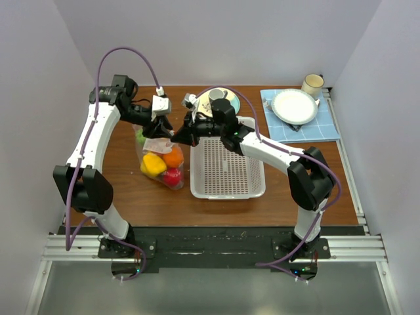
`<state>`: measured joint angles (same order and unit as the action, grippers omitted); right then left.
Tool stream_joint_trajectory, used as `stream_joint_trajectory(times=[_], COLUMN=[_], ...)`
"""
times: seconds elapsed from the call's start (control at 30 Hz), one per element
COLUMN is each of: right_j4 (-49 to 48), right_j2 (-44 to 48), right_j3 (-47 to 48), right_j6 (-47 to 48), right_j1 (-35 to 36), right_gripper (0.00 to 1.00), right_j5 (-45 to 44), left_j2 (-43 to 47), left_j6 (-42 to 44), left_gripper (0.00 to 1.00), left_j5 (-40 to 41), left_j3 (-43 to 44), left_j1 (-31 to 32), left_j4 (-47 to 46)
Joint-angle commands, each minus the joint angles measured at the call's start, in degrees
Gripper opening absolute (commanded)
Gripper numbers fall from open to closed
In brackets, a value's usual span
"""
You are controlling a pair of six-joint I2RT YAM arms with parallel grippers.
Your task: Open the zip-top bag and remove the fake food
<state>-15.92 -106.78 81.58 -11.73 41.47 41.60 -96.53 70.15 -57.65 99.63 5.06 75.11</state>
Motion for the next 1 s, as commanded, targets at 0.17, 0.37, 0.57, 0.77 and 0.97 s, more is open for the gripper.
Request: stream_joint_trajectory(times=[0.17,0.37,0.57,0.77,0.97], right_j4=[-0.25,0.1,1.16,1.95,3.18], right_j2=[0.52,0.17,-0.09,-0.27,0.96], right_j3=[3.85,4.2,5.17,5.34,4.2], right_j6=[0.65,0.65,1.09,1.53,3.2], right_j1=[0.36,0.28,0.36,0.27,-0.08], right_gripper=[0.0,0.0,0.0,0.0,0.0], right_j5=[1.81,1.81,1.73,1.46,0.67], left_j2=[1.26,1.7,1.43,1.7,2.4], left_j6=[0.34,0.07,-0.28,0.25,1.3], left_gripper=[0.43,0.52,0.46,0.11,0.06], left_j5=[-1.41,-1.94,-2.29,-1.15,3.94], left_j3=[2.05,2.58,2.58,2.93,1.79], left_j1=[0.48,0.56,1.18,1.44,1.36], left_j4=[0.3,0.3,0.3,0.3,0.3])
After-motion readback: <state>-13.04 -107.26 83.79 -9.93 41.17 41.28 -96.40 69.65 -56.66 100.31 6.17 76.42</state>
